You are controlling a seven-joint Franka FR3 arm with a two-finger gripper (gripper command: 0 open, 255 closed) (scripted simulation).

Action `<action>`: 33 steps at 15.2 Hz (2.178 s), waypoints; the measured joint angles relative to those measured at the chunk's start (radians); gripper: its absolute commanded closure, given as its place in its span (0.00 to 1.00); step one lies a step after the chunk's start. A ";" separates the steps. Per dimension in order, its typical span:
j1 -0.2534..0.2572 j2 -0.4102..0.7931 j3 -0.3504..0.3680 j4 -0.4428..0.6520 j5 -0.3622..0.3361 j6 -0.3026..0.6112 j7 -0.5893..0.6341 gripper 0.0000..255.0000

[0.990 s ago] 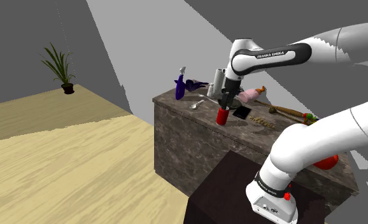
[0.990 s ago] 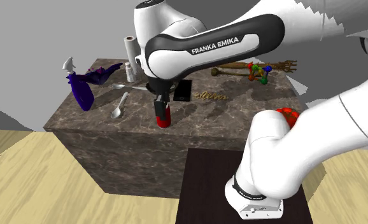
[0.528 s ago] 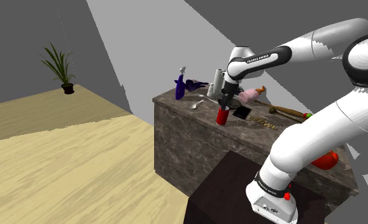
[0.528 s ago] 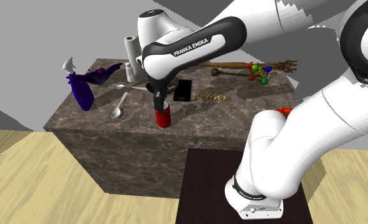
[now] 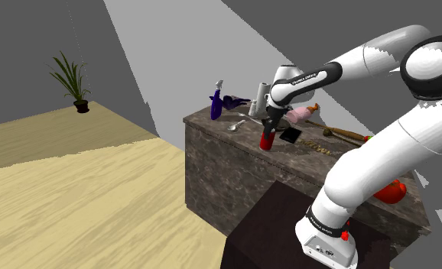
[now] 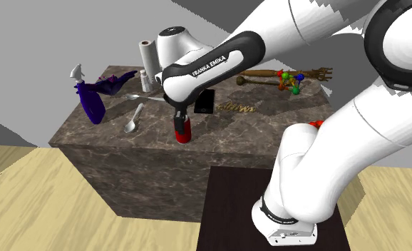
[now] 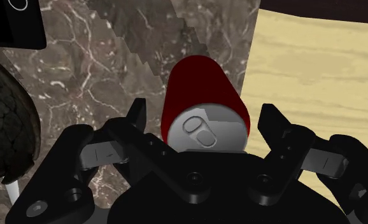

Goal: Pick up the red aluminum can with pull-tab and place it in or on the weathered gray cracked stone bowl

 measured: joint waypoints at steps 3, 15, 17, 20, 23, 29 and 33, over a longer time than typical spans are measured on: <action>0.000 0.002 -0.001 -0.003 0.000 0.005 -0.001 0.00; 0.000 0.002 -0.002 -0.001 0.000 0.006 -0.002 1.00; 0.000 -0.001 0.000 0.002 0.000 -0.001 -0.001 1.00; -0.003 -0.028 0.007 0.018 -0.004 -0.044 0.004 1.00; -0.003 -0.043 0.014 0.043 -0.003 -0.085 0.005 1.00; -0.004 -0.083 0.029 0.097 -0.002 -0.178 0.009 1.00; -0.002 -0.099 0.039 0.138 0.002 -0.235 0.012 1.00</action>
